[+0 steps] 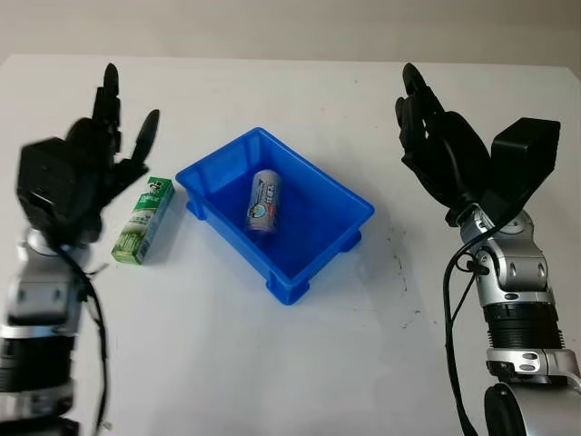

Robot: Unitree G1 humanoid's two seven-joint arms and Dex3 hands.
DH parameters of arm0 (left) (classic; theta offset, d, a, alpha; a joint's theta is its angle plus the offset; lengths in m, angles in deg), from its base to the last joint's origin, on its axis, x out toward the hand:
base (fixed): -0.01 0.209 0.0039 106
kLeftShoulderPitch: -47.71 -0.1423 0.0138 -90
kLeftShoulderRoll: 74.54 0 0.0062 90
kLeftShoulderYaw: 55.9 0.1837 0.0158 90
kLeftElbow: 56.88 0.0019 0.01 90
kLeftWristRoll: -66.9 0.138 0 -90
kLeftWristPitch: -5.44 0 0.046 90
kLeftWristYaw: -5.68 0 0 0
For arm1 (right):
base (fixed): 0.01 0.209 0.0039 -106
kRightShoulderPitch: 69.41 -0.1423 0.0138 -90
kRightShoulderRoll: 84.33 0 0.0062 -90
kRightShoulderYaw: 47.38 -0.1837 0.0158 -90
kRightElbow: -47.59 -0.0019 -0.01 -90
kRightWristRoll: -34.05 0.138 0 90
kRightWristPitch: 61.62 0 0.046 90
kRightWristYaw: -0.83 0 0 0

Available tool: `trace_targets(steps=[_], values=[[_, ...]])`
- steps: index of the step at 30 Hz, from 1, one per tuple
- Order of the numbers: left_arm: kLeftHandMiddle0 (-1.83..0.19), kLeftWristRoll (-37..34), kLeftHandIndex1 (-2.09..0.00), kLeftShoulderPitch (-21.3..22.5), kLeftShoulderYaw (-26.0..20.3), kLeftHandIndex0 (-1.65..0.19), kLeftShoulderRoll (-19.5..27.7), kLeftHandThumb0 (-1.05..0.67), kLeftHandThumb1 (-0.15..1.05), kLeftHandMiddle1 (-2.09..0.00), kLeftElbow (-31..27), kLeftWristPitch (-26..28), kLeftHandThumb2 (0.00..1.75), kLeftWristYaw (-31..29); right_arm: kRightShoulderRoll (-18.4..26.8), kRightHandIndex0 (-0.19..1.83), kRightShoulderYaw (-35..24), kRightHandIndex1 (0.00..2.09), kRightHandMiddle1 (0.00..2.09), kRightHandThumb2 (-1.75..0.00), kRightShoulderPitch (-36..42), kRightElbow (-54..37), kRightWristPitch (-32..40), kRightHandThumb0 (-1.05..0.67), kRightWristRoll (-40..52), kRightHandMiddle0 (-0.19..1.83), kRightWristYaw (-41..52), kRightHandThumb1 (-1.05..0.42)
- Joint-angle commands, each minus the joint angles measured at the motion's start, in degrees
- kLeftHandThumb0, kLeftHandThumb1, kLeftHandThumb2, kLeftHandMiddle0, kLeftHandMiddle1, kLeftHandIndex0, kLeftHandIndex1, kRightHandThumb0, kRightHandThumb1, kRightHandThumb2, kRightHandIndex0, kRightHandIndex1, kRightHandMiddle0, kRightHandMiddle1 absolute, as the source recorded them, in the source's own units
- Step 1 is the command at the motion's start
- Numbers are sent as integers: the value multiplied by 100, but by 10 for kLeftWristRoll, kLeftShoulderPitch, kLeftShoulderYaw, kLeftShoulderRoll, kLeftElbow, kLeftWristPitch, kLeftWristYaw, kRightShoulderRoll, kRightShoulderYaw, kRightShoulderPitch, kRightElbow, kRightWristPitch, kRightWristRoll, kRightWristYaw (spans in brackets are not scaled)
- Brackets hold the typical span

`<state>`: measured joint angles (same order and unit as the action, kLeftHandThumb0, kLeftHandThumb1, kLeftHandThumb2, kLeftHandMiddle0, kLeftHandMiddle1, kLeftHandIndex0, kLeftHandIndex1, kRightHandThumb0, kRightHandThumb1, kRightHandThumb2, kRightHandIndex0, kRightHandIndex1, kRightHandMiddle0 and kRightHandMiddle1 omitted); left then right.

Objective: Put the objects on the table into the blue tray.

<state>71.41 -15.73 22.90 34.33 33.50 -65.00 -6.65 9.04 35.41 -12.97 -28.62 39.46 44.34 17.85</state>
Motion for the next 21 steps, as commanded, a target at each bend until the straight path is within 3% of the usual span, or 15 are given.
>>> trace_targets(steps=[1,3,9,21], values=[[19,8,-2,15,-1,19,29,-75,105,-2,-9,23,27,-14,-6,-19,-4,0,0,-73,4,-8,0,-75,4,-19,1,-105],[19,18,-3,19,1,19,49,-75,105,-2,-8,41,15,-26,-5,-19,-3,0,0,-74,4,-5,-3,-74,3,-19,3,-105],[19,35,0,31,22,19,92,-73,103,0,-13,115,7,-78,-4,-19,-4,0,0,-74,2,2,-10,-74,0,-19,7,-105],[15,99,-2,31,95,19,138,-83,105,-5,-18,155,8,-142,-3,-19,-9,0,0,-72,3,6,-11,-72,-2,-19,7,-105]])
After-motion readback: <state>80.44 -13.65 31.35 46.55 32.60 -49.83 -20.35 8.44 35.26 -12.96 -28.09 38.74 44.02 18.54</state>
